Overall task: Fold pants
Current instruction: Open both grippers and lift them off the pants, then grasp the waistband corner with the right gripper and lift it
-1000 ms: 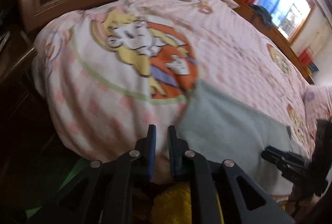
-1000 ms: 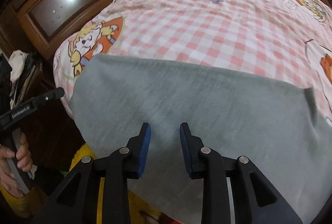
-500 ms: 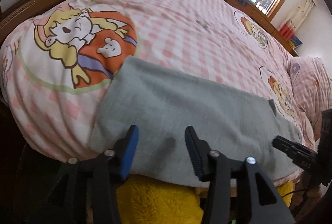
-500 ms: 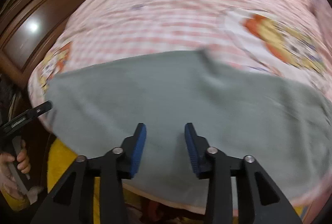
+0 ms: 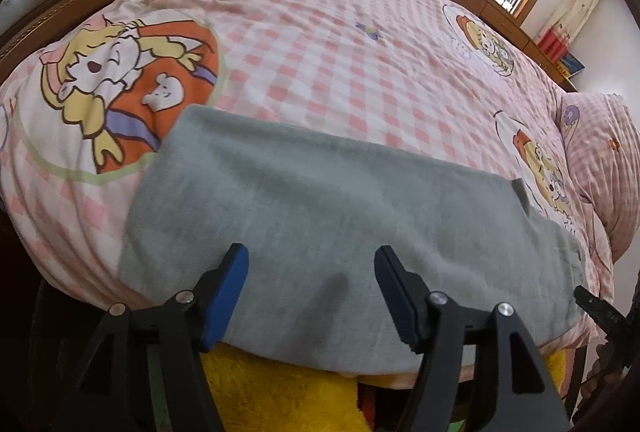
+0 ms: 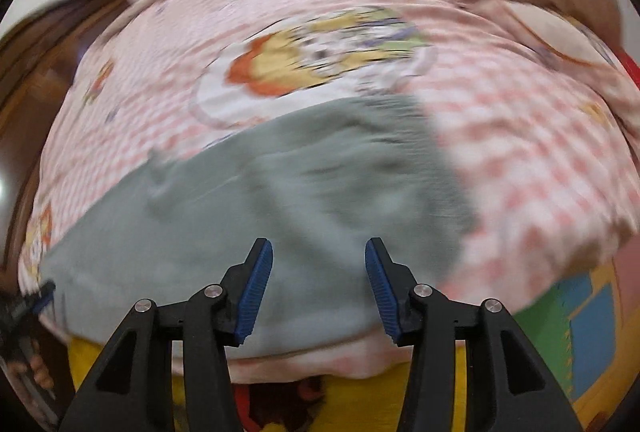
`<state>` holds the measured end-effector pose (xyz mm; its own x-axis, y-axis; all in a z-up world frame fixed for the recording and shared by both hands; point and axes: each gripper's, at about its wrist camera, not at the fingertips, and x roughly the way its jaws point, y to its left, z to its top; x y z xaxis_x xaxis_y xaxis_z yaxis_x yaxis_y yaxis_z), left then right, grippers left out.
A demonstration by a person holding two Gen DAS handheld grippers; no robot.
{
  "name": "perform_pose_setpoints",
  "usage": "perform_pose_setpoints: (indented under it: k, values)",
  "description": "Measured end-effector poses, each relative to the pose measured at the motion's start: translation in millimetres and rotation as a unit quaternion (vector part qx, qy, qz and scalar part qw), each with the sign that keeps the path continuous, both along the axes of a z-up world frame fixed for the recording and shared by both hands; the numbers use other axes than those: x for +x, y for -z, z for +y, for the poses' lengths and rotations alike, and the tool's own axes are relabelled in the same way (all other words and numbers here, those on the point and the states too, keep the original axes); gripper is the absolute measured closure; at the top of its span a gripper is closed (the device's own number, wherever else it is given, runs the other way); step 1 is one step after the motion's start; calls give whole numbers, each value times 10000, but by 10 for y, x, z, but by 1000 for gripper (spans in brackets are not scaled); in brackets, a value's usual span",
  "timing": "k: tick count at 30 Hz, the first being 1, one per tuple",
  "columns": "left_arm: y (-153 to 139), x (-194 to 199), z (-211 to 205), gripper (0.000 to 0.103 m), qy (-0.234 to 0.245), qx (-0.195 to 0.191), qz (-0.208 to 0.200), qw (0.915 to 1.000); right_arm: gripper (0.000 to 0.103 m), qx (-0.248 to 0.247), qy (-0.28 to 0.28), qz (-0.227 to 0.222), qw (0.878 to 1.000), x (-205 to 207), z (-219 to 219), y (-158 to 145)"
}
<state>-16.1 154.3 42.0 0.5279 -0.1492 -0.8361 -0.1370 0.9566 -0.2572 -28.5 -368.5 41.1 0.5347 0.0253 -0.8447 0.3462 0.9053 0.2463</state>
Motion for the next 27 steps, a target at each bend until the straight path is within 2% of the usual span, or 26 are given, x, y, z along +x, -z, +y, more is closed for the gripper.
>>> perform_pose_setpoints:
  k: [3,8,11,16,19,23,27]
  values:
    - [-2,34,-81,34,60,87,33,9999,54,229,277,-4,9994,-81,-262,87]
    - [7,72,-186,34,79,191,97,9997,54,717,382,-171,9965,-177,-432,184]
    - [25,92,-243,34,79,255,157,9995,54,857,371,-326,9951,-260,-464,175]
    - [52,117,-314,34,65,438,224,9988,54,1003,507,-314,9932,-347,-596,265]
    - [100,152,-337,34,21,505,285,9983,54,1343,415,-403,9892,-264,-659,354]
    - [155,173,-392,32,-7,655,342,9973,54,1348,350,-398,9895,-86,-684,496]
    - [158,192,-452,30,0,782,366,9963,50,1448,359,-678,9865,-110,-686,545]
